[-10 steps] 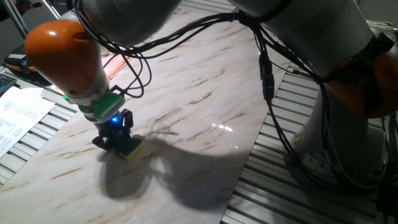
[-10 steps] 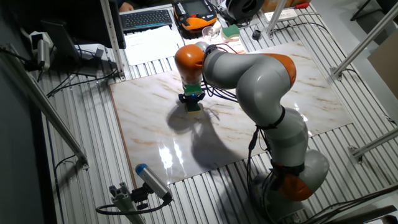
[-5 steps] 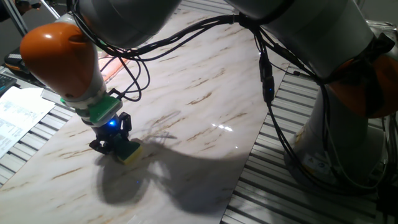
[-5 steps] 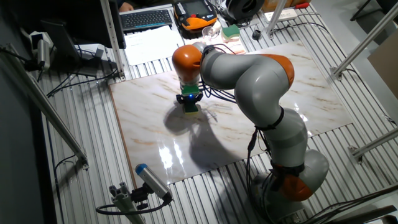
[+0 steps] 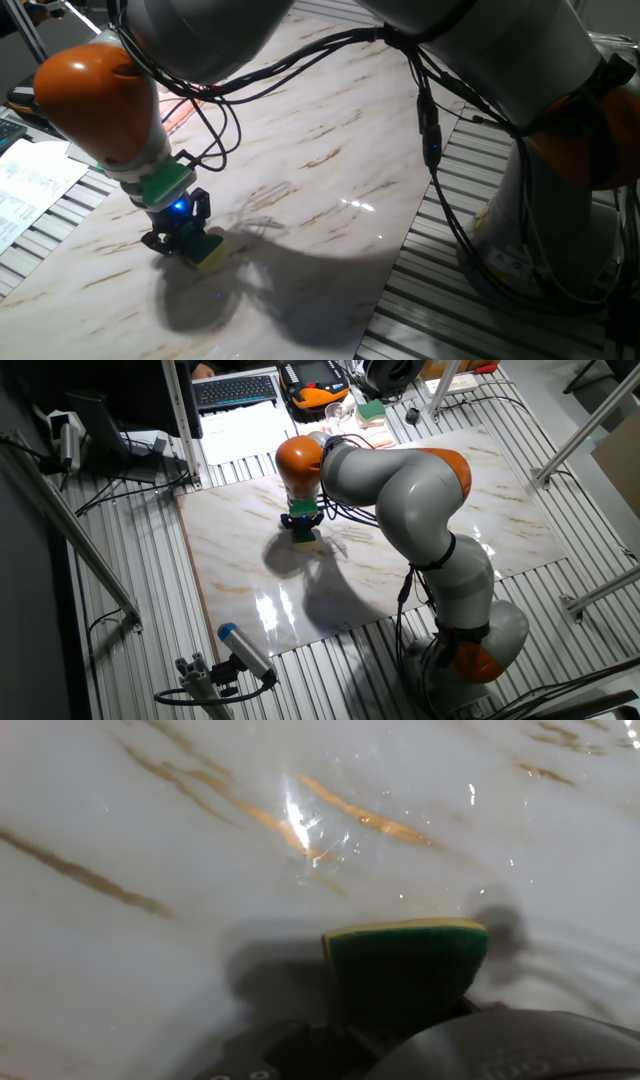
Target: Clean the tabletop with a sponge
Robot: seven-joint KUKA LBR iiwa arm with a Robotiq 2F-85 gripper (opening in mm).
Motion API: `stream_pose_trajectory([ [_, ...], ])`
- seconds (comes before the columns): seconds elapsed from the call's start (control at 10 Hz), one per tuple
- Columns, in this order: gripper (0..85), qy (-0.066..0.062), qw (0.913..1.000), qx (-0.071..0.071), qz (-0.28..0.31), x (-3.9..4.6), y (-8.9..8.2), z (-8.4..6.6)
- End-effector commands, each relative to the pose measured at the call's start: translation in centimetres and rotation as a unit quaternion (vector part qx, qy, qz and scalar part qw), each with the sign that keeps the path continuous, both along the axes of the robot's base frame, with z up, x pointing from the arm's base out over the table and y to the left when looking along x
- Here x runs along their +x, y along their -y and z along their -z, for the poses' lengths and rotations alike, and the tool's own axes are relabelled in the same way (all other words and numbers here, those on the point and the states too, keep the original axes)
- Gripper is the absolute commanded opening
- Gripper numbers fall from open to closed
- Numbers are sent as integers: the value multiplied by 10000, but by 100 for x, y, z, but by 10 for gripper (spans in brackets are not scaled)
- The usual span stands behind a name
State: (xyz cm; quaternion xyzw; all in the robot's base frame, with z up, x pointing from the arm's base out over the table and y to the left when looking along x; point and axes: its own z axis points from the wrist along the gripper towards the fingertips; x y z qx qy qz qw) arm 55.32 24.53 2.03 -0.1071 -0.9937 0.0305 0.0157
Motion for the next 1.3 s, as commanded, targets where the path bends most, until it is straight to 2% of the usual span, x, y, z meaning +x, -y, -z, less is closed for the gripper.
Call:
stream_pose_trajectory([
  [0.0,0,-20,10000,5,17,-20,-40,2],
  [0.3,0,-27,9999,-17,116,-37,-119,-22],
  [0.6,0,19,9999,-20,154,-23,-156,2],
  [1.2,0,62,9999,-38,139,106,-124,4],
])
